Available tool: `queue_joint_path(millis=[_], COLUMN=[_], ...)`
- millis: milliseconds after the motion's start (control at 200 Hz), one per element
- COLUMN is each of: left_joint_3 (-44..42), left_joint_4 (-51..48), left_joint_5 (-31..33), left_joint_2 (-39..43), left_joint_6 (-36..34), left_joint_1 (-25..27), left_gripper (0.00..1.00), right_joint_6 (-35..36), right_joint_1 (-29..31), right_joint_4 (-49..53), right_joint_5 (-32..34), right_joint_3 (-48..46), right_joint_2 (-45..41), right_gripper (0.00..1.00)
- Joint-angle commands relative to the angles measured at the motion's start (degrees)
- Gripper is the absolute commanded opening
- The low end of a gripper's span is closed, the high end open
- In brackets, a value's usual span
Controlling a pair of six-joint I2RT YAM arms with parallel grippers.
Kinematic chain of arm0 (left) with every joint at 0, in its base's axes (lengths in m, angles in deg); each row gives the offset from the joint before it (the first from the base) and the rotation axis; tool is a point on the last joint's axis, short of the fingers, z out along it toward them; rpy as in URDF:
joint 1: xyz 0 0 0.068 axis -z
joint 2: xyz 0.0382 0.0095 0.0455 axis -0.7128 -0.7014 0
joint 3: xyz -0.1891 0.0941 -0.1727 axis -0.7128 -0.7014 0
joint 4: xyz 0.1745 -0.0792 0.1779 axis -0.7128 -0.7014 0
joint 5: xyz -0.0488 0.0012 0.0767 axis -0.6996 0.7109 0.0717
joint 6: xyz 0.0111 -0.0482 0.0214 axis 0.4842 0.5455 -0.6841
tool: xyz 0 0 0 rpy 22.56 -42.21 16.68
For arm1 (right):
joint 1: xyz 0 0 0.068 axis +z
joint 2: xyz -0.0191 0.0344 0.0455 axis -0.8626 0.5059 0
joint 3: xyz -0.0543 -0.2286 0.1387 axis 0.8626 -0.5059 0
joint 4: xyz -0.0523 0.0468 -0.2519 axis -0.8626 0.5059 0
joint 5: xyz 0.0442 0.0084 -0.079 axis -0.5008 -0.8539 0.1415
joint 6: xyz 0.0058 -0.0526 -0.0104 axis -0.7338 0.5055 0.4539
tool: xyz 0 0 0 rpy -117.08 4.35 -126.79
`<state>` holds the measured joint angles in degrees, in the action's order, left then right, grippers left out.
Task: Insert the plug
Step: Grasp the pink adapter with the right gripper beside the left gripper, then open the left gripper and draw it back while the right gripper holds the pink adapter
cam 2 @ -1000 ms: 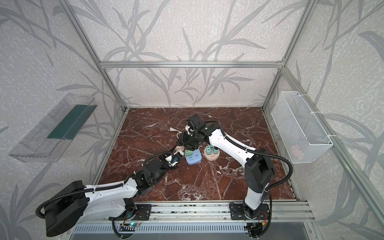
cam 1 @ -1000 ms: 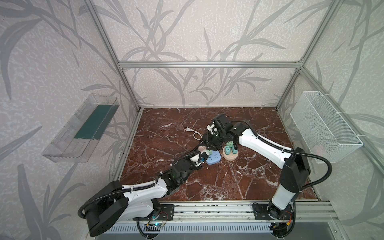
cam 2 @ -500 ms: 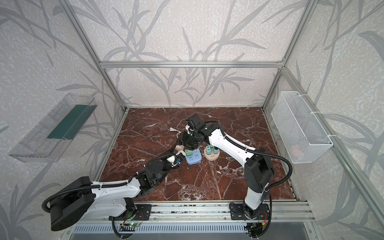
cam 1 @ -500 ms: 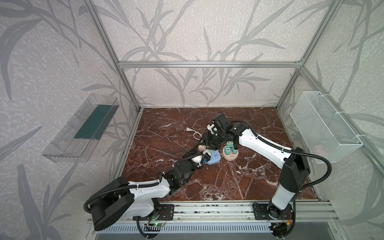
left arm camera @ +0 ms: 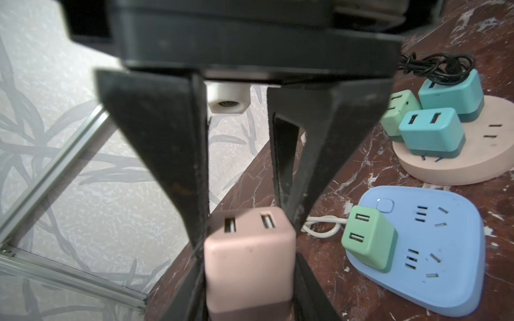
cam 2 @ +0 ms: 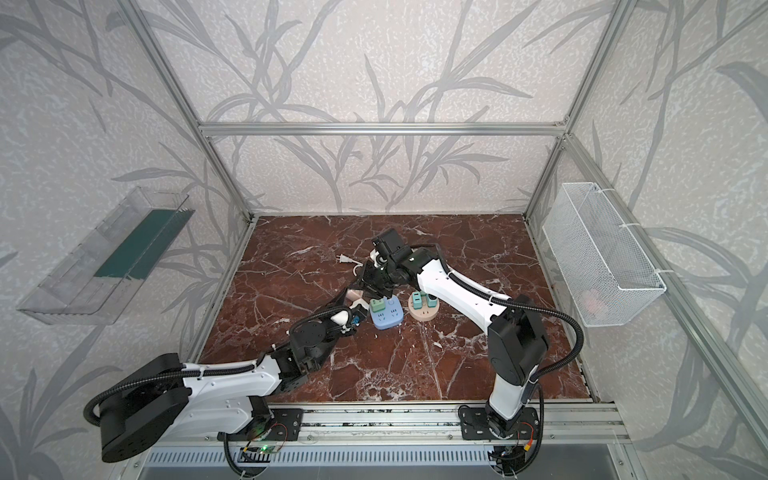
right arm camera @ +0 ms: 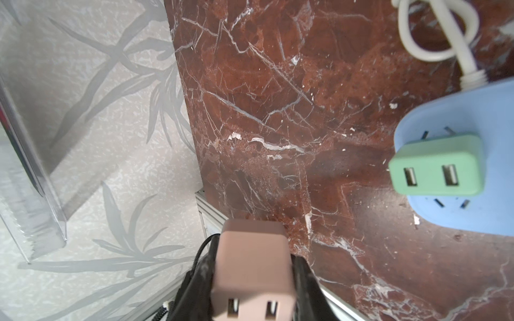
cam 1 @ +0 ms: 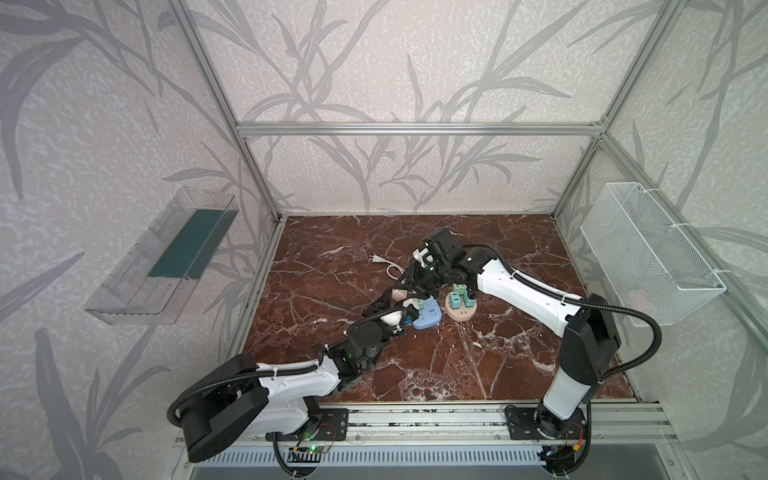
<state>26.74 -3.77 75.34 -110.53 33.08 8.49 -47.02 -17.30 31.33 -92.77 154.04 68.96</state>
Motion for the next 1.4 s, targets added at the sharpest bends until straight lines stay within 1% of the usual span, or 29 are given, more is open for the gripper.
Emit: queue_joint_path(millis=[0, 290, 360, 420, 470, 500, 520, 540, 550, 555, 565, 575, 660, 720, 775, 810, 845, 885, 925, 975, 1025, 1070, 1125, 1195, 1265, 1300, 1330, 1395], left_joint_3=[0.96, 1.14, 1.03, 0.96, 0.88, 0.86, 0.77, 0.63, 0.57, 0.59, 0.56, 0.53, 0.54, 1.42, 3.49, 5.31, 6.85, 8.11, 10.07, 13.39, 15.32, 16.26, 16.56, 16.70, 16.90, 18.07, 20.11, 25.21], left_joint_4=[3.55, 3.50, 3.52, 3.79, 3.92, 4.30, 4.52, 4.85, 5.05, 5.13, 5.27, 5.44, 4.57, 0.15, -8.72, -15.01, -19.17, -22.20, -28.52, -37.62, -41.02, -42.47, -41.77, -41.25, -40.81, -43.42, -47.30, -55.33], left_joint_5=[-1.94, -1.72, -1.31, -1.02, -0.79, -0.52, -0.47, -0.29, -0.22, -0.19, -0.06, 0.01, 0.88, 2.25, 2.84, 3.53, 5.39, 7.90, 9.66, 8.99, 8.36, 6.27, 3.97, 1.42, 1.77, 2.46, 2.15, 0.66], left_joint_2=[0.52, 0.50, 0.87, 1.04, 0.98, 0.95, 1.03, 1.05, 1.11, 1.12, 1.20, 1.33, 3.03, 5.52, 8.61, 10.59, 12.29, 13.99, 16.10, 18.32, 19.28, 19.80, 19.91, 20.03, 19.80, 19.29, 18.48, 15.24], left_joint_6=[-1.06, -0.55, -0.24, 0.30, 0.76, 0.97, 1.21, 1.54, 1.64, 1.70, 1.96, 2.16, 4.49, 7.95, 11.71, 15.38, 19.25, 22.52, 26.96, 31.52, 33.83, 35.04, 36.14, 37.55, 39.44, 41.70, 43.73, 46.09], left_joint_1=[0.54, 0.54, 0.54, 0.54, 0.54, 0.54, 0.54, 0.54, 0.54, 0.54, 0.54, 0.54, 0.54, 0.45, 0.45, 0.44, 0.45, 0.45, 0.37, 0.14, 0.10, 0.10, 0.12, 0.10, 0.02, -0.35, -1.02, -1.91], left_gripper=[0.00, 0.00, 0.06, 0.14, 0.23, 0.34, 0.46, 0.67, 0.86, 0.92, 0.97, 0.99, 0.99, 0.99, 0.99, 0.99, 0.99, 0.99, 0.99, 0.99, 0.99, 0.99, 0.99, 0.99, 0.99, 0.99, 0.99, 0.99], right_joint_6=[1.09, 1.07, 1.43, 1.45, 1.49, 1.39, 1.27, 1.27, 1.27, 1.27, 1.27, 1.27, 1.11, 1.42, 1.98, 2.38, 2.82, 3.36, 4.02, 5.04, 6.38, 8.25, 10.77, 15.75, 21.55, 23.98, 27.44, 30.20], right_joint_1=[1.55, 1.53, 1.47, 1.38, 1.21, 1.05, 0.96, 0.72, 0.69, 0.64, 0.56, 0.45, -0.81, -2.04, -3.25, -4.11, -4.92, -5.77, -6.59, -7.48, -8.45, -9.15, -9.99, -10.94, -11.85, -12.34, -12.58, -12.62], right_joint_4=[-0.64, -1.48, -1.44, -1.50, -1.61, -1.74, -1.95, -2.04, -2.12, -2.13, -2.07, -2.13, -2.59, -2.70, -2.33, -2.06, -1.78, -1.41, -0.76, 0.05, 1.58, 3.67, 6.90, 12.58, 18.74, 22.48, 25.26, 28.09], right_joint_5=[-3.69, -3.54, -3.18, -3.00, -2.86, -2.74, -2.69, -2.57, -2.62, -2.54, -2.43, -2.38, -1.81, -1.54, -1.08, -0.97, -1.11, -1.29, -1.38, -1.48, -1.72, -1.66, -1.68, -0.96, -1.14, -1.31, -0.75, 1.85], right_joint_3=[-1.35, -1.62, -1.69, -1.93, -2.16, -2.51, -2.70, -2.88, -2.97, -3.00, -3.09, -3.18, -4.30, -5.19, -5.76, -6.23, -6.82, -7.49, -8.17, -9.14, -9.62, -9.65, -8.96, -6.70, -3.04, -0.53, 1.46, 3.95], right_joint_2=[0.95, 1.46, 1.31, 1.31, 1.26, 1.10, 1.09, 1.02, 0.98, 0.97, 0.92, 0.82, -0.24, -1.20, -2.18, -2.48, -2.53, -4.63, -5.37, -6.40, -7.14, -7.60, -7.89, -7.75, -6.37, -5.40, -4.63, -4.26], right_gripper=[0.00, 0.00, 0.00, 0.00, 0.00, 0.00, 0.00, 0.00, 0.00, 0.00, 0.00, 0.00, 0.00, 0.00, 0.00, 0.00, 0.00, 0.00, 0.00, 0.00, 0.00, 0.00, 0.00, 0.00, 0.00, 0.00, 0.00, 0.00])
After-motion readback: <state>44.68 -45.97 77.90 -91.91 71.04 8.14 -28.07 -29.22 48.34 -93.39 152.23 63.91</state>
